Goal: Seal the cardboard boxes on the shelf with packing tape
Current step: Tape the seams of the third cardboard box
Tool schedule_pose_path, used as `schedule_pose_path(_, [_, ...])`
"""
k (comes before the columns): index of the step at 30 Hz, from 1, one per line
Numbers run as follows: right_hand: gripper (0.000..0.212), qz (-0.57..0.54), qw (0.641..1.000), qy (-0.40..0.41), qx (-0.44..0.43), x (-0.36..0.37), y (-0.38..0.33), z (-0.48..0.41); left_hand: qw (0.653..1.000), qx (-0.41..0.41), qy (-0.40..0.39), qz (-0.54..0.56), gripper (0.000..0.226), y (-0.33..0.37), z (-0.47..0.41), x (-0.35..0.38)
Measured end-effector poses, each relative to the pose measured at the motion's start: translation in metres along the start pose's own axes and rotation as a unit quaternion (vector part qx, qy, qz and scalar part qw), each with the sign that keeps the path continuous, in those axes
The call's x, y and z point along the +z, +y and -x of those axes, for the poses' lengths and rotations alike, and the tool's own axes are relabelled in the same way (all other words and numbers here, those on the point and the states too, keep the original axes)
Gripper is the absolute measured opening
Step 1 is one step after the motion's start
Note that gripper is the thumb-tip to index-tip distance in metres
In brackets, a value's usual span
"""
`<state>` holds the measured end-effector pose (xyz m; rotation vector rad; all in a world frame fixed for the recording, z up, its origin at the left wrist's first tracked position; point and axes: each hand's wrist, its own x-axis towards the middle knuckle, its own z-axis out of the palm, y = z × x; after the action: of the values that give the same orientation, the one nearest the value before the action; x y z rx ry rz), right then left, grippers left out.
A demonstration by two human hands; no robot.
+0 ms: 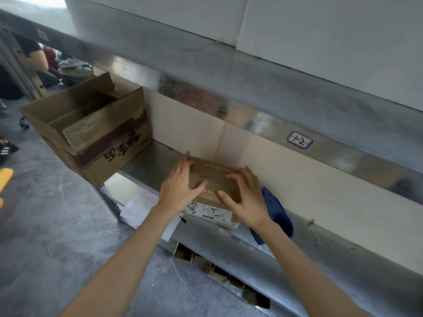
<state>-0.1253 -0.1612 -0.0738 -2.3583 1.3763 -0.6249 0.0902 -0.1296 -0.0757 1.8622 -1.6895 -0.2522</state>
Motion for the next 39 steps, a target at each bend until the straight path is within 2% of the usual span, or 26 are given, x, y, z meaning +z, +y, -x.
schedule_pose_path(3, [0.062,-0.034,0.999,-0.004,-0.004,0.013,0.005,0.000,0.999,0.047,-0.002,-0.012,0.076,-0.008,0.000,0.004])
schedule_pose_path(10, [0.060,-0.069,0.997,0.036,0.007,0.026,0.012,-0.006,0.998,0.052,0.013,0.025,0.073,-0.014,-0.005,0.012])
schedule_pose_path(13, [0.060,-0.072,0.997,0.027,0.013,0.025,0.012,-0.008,0.998,0.048,0.028,0.034,0.073,-0.016,-0.008,0.015])
schedule_pose_path(19, [0.067,-0.092,0.994,-0.050,0.013,0.008,0.011,-0.006,0.993,0.030,-0.055,0.102,0.094,-0.017,-0.008,0.005])
schedule_pose_path(21, [0.062,-0.114,0.991,-0.061,0.027,-0.003,0.011,-0.008,0.991,0.054,-0.059,0.106,0.098,-0.017,-0.007,0.001])
schedule_pose_path(23, [0.050,-0.125,0.991,-0.036,0.042,-0.013,0.013,-0.009,0.991,0.071,-0.053,0.101,0.098,-0.018,0.000,-0.001])
schedule_pose_path(25, [0.048,-0.106,0.993,-0.035,0.039,-0.019,0.017,-0.010,0.992,0.064,-0.053,0.099,0.094,-0.020,0.007,-0.003])
schedule_pose_path(28, [0.049,-0.117,0.990,-0.074,0.033,-0.020,0.022,-0.008,0.992,0.049,-0.046,0.105,0.087,-0.022,0.016,-0.006])
schedule_pose_path(33, [0.044,-0.161,0.983,-0.073,0.053,-0.027,0.024,0.005,0.995,0.027,0.015,0.096,0.075,-0.022,0.021,-0.010])
schedule_pose_path(36, [0.041,-0.165,0.983,-0.065,0.052,-0.031,0.024,0.016,0.996,0.017,0.058,0.071,0.059,-0.020,0.020,-0.010])
schedule_pose_path(39, [0.047,-0.166,0.984,-0.048,0.043,-0.031,0.022,0.027,0.994,0.012,0.090,0.063,0.039,-0.012,0.023,-0.004])
